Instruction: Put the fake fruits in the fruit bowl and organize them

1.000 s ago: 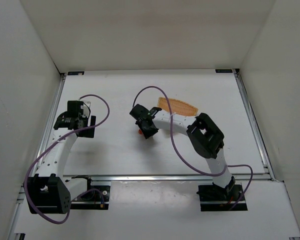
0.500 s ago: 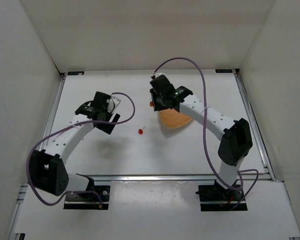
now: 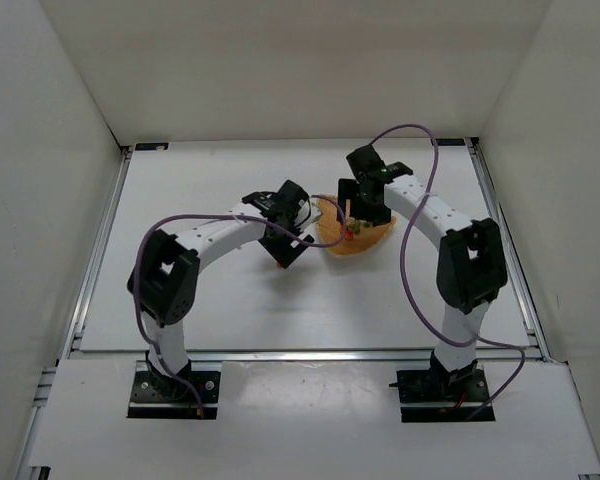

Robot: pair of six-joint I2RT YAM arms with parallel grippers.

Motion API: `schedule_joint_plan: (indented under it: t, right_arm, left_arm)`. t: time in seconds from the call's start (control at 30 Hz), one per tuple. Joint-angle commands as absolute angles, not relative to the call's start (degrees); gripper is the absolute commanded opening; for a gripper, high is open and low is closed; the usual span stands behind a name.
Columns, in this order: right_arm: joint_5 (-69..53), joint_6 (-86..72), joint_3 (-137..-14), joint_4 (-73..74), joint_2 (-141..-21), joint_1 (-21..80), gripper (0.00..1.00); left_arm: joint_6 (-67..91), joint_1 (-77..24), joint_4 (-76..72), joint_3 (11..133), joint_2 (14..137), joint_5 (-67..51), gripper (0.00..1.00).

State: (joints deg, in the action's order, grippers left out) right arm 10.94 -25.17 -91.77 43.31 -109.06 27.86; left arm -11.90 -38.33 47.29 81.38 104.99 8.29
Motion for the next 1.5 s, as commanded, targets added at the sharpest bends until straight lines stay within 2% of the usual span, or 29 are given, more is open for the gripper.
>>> schedule_joint_plan:
  t: [0.0, 0.13, 0.3, 0.4, 0.43, 0.53, 0.7, 0.77, 0.83, 0.97, 1.1, 1.23, 1.47]
  right_arm:
    - [7.6, -26.4, -85.7, 43.2, -99.2, 28.0, 0.89]
    - [10.4, -27.4, -79.9, 43.2, -91.6, 27.5, 0.89]
    - [12.7, -29.8, -75.4, 43.2, -84.3, 27.5, 0.89]
    - [12.7, -30.3, -73.5, 43.9, -81.7, 27.5, 0.89]
    - [13.4, -30.9, -73.5, 43.9, -80.5, 27.5, 0.89]
    - [13.4, -32.0, -72.1, 43.9, -79.7, 27.5, 0.89]
    - [13.4, -32.6, -72.1, 43.9, -79.2, 27.5, 0.89]
    - [13.4, -32.6, -72.1, 43.9, -79.2, 27.5, 0.89]
    - [13.9, -32.6, -72.1, 43.9, -79.2, 27.5, 0.89]
    - [15.1, -32.6, -72.6, 44.9, -78.7, 27.5, 0.89]
    - [17.4, -35.0, -71.7, 45.6, -76.9, 27.0, 0.89]
    - [20.4, -38.0, -70.8, 47.4, -76.4, 26.5, 0.89]
    - [24.3, -39.1, -69.7, 49.1, -70.8, 25.4, 0.89]
  left_arm:
    - [-10.5, -38.6, 47.7, 85.1, 107.7, 4.6, 1.0]
    - [-10.5, -38.6, 47.7, 86.2, 111.7, 4.6, 0.94]
    - [-9.4, -38.6, 47.7, 87.4, 115.9, 5.3, 0.74]
    - [-8.1, -38.6, 47.7, 88.6, 117.7, 5.3, 0.66]
    - [-8.1, -38.6, 47.7, 88.6, 117.7, 4.6, 0.59]
    - [-8.6, -38.6, 47.7, 88.6, 118.2, 4.6, 0.5]
    - [-8.6, -38.6, 47.7, 88.6, 118.2, 4.6, 0.23]
    - [-9.1, -38.6, 47.7, 87.4, 116.8, 5.1, 0.19]
    - [-9.1, -38.6, 47.7, 87.4, 116.1, 5.1, 0.1]
    - [-9.1, -39.1, 49.0, 89.8, 113.4, 10.5, 0.1]
    - [-11.2, -42.2, 49.6, 100.6, 113.0, 13.4, 0.1]
    - [-11.7, -43.5, 49.6, 111.4, 118.4, 11.3, 0.1]
    - [-13.4, -47.1, 47.5, 122.8, 129.2, 12.1, 0.26]
